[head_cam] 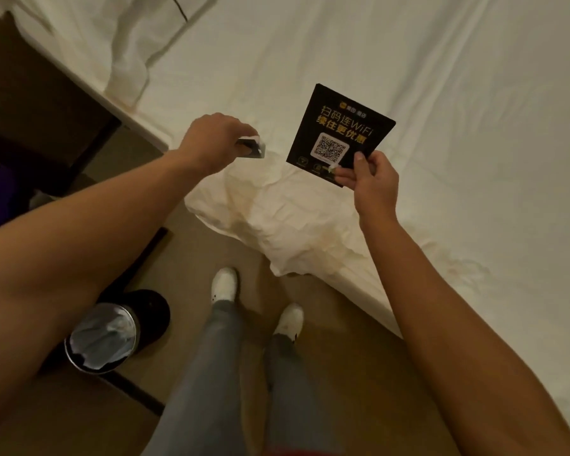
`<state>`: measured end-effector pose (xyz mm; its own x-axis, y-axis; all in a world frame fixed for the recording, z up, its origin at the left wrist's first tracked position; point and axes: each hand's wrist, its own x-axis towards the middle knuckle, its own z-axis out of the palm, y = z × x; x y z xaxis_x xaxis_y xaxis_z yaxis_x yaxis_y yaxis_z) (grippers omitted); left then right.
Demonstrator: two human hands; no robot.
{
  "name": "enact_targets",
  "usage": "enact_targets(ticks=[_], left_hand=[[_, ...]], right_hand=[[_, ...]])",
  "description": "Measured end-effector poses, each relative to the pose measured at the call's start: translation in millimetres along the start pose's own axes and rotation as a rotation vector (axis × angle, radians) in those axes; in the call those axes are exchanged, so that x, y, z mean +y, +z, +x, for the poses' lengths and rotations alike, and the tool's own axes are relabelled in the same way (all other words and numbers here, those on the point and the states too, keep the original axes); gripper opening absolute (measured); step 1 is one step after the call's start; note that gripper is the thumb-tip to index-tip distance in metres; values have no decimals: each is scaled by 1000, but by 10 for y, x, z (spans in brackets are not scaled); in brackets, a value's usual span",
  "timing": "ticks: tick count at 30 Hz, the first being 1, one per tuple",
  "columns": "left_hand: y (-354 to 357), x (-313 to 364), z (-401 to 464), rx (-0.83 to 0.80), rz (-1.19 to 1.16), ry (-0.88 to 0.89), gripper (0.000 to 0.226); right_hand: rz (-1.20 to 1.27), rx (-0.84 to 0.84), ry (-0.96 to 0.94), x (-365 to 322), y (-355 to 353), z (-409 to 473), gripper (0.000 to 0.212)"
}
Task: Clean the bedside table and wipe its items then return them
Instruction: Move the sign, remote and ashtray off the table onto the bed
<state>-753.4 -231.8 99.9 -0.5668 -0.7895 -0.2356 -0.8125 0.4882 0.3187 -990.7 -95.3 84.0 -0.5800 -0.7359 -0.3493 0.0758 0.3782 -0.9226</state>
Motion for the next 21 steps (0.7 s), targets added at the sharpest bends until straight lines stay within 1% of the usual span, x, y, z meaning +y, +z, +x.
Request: enact_targets(ticks=[7,10,13,21], left_hand=[[174,37,452,-106,29,132,27],[271,67,551,-151,35,215,31],[389,49,639,-185,69,290,32],[562,-106,769,-162,181,407,32]], right_hand=[[-5,189,60,174,-201,62,14],[8,235,109,284,-203,7,12],[-15,239,141,399,-123,-51,11],[-42,215,164,523,126,-110,13]])
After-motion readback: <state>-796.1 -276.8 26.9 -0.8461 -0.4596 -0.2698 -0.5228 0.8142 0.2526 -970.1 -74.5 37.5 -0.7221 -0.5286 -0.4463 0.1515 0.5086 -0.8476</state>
